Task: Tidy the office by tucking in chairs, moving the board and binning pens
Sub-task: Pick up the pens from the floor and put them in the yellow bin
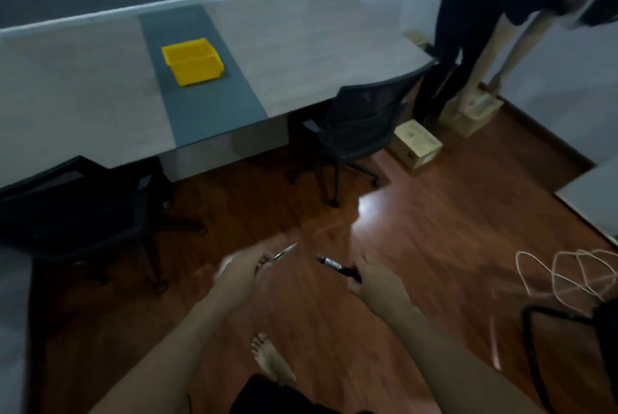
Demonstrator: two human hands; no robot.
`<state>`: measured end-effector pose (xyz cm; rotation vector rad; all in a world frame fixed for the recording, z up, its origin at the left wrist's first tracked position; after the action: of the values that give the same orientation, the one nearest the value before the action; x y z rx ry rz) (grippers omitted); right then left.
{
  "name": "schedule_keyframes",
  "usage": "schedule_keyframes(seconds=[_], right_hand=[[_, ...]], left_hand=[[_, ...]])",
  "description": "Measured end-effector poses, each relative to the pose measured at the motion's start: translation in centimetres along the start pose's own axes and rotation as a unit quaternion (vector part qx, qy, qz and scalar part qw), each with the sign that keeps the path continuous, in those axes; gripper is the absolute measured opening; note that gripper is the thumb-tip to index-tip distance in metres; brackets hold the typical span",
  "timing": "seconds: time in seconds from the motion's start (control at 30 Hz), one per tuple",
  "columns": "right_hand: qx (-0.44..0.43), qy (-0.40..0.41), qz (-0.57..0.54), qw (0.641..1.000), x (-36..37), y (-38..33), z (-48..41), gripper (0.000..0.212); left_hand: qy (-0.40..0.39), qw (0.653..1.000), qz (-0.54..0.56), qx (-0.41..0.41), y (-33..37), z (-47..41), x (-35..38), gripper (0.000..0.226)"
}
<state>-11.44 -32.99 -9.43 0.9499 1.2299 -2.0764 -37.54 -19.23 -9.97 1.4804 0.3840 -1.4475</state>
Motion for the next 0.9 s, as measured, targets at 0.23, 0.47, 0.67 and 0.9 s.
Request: schedule_keyframes(seconds=[0.23, 0.47, 0.67, 0.9], right_hand=[[-0.067, -0.013, 0.004, 0.998, 1.8, -10.0, -9.7, 0.025], [-0.106, -0.038, 0.006, 0.994, 4.1, -17.1, -15.9, 0.024], [-0.147, -0.064, 0.008, 0.987, 4.9, -21.4, -21.0, 0.023], [-0.173, -0.089, 0.013, 0.981, 4.7, -26.0, -30.2, 0.022]], left_hand=[[0.014, 0.999, 0.003, -0.038, -9.9, -3.5, -6.2, 0.013], [0.017, 0.998, 0.023, -0.059, -15.6, -6.0, -11.8, 0.018], [0.022, 0.995, 0.040, -0.092, -19.9, -9.0, -13.4, 0.021], [0.041, 0.994, 0.014, -0.097, -23.2, -15.6, -16.1, 0.024]])
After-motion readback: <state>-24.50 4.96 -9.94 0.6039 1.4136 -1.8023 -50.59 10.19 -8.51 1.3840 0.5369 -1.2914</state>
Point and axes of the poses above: each hand's wrist, its own z-axis away from the middle knuckle, its own x-axis out of the palm, y = z × x, the point moved 7 cm from there along -z, towards the middle knuckle, and after that the axes turned 15 degrees about -z, right-handed, at the moved point
